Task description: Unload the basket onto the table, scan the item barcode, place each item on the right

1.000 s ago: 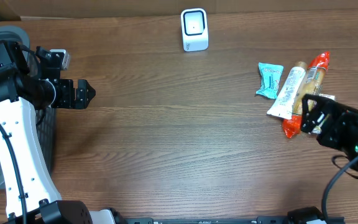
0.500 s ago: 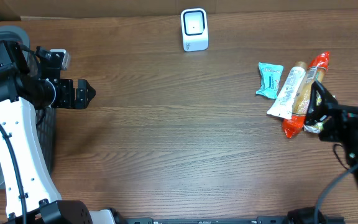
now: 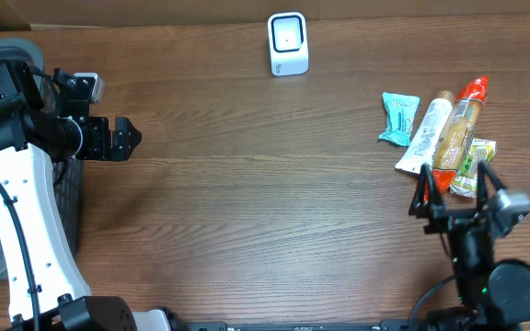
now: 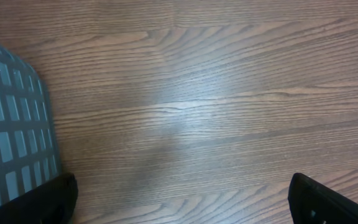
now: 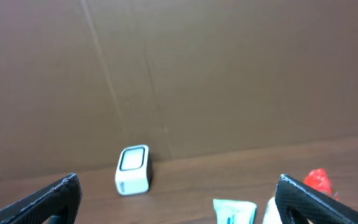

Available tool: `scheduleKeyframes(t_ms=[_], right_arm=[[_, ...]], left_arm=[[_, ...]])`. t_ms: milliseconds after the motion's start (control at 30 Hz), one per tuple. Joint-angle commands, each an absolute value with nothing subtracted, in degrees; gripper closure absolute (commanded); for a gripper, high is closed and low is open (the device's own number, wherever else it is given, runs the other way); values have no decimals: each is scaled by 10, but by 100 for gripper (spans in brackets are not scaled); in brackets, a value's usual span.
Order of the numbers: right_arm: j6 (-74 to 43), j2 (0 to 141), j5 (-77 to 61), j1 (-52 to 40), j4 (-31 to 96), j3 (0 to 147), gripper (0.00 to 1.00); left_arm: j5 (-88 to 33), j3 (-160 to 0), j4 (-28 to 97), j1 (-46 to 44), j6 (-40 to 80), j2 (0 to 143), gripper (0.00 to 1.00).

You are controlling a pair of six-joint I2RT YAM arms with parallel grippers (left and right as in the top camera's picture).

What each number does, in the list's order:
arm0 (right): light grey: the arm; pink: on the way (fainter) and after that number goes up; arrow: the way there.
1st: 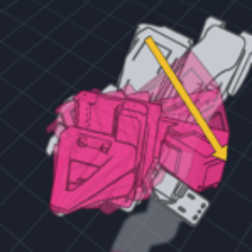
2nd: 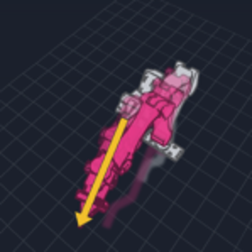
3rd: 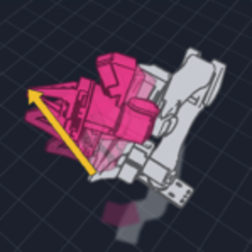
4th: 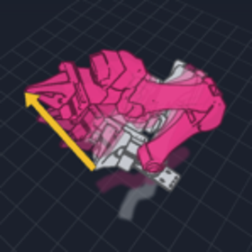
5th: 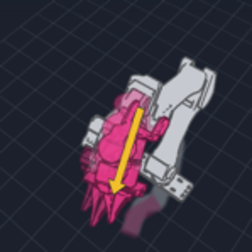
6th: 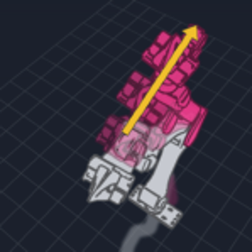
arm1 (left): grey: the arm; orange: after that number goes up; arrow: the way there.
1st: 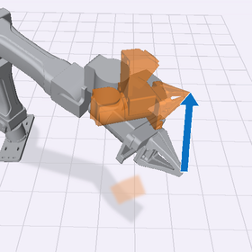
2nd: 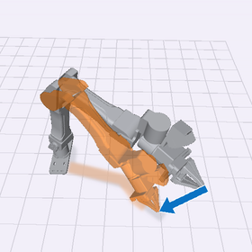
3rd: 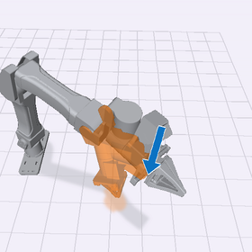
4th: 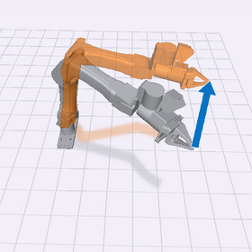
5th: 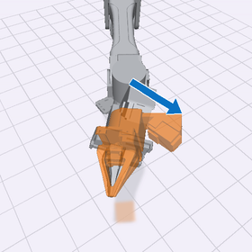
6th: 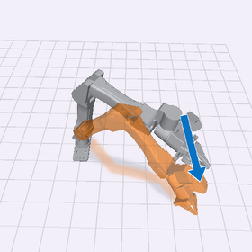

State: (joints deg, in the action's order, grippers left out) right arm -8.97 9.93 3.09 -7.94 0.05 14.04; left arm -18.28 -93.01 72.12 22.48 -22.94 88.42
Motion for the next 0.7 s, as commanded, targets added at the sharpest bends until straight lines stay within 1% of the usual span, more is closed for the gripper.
scheduleKeyframes(t_ms=[0, 133, 233, 433, 667], right_arm=[[-85, 44, 12, -78, -21, 79, 0], [-84, 4, 12, -78, -20, 26, 0], [-71, 1, 12, -78, -21, 6, 0], [-70, 1, 9, -78, 48, 4, 0], [-72, 2, 3, -78, 48, 4, 0]], left_arm=[[-189, -930, 719, 221, -242, 888, 0], [-189, -930, 719, 221, -242, 888, 1], [-189, -930, 719, 221, -242, 888, 1], [-189, -930, 719, 221, -242, 888, 0], [-189, -930, 719, 221, -242, 888, 0]])
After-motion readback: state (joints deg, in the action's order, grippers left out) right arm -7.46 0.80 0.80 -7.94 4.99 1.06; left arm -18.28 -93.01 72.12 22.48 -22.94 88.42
